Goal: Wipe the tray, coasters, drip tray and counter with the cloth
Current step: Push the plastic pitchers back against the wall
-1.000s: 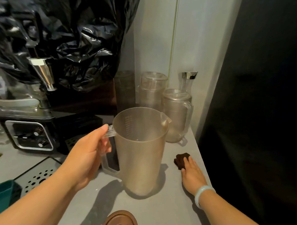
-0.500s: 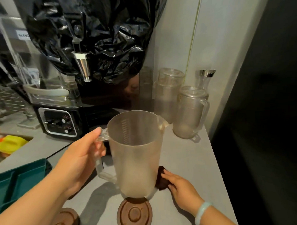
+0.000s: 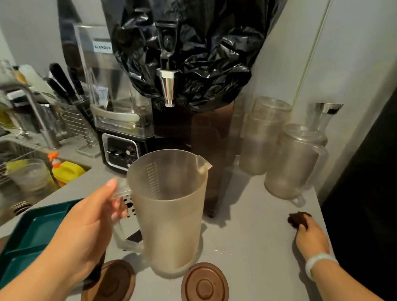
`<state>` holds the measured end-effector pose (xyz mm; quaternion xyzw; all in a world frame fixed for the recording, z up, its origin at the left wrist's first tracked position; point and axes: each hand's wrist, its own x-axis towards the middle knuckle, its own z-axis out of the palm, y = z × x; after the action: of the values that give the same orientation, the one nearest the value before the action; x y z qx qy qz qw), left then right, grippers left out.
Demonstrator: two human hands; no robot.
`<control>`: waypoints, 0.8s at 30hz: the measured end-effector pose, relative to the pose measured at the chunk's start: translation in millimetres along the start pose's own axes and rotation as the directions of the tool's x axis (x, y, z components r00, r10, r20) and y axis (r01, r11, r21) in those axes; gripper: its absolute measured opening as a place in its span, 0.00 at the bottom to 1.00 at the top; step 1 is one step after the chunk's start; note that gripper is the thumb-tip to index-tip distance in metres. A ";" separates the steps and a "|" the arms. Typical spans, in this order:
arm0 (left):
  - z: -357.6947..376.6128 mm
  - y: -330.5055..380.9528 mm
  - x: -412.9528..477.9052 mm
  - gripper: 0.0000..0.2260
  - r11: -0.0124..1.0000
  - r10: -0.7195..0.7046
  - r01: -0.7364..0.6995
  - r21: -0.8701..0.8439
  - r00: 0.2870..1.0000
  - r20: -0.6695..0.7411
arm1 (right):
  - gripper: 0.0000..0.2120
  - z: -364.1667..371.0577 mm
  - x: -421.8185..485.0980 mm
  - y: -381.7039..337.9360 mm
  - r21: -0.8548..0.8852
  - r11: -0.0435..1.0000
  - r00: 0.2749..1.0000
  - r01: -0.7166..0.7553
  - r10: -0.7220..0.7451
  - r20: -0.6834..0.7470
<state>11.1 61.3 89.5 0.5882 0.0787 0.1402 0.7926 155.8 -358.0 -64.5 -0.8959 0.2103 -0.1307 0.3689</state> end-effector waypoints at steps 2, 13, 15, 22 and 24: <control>-1.2 2.3 -4.4 0.13 1.000 -0.010 0.009 -0.014 0.999 -0.051 | 0.22 19.2 4.2 -13.5 -0.125 0.989 0.990 0.077 -0.062 0.123; -14.4 -3.1 -8.3 0.14 0.999 0.020 -0.024 -0.033 0.993 -0.113 | 0.25 97.1 16.0 -101.5 -0.106 0.919 0.840 0.379 -0.294 0.456; -18.4 -5.4 -7.0 0.15 0.999 0.034 -0.037 -0.035 0.996 -0.083 | 0.25 103.7 5.7 -109.1 -0.092 0.880 0.786 0.466 -0.364 0.500; -24.0 -3.7 -1.4 0.18 0.999 0.029 -0.029 -0.023 0.999 0.031 | 0.23 86.2 -59.0 -87.3 -0.089 0.755 0.662 0.650 -0.505 0.554; -23.8 -2.5 0.4 0.18 0.999 0.038 -0.037 -0.037 0.998 0.042 | 0.22 74.8 -83.3 -79.6 -0.053 0.721 0.614 0.691 -0.547 0.569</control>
<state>4.8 82.5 80.1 0.5780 0.0483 0.1440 0.8017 134.2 -222.4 -66.0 -0.9537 -0.2064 0.0236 0.2176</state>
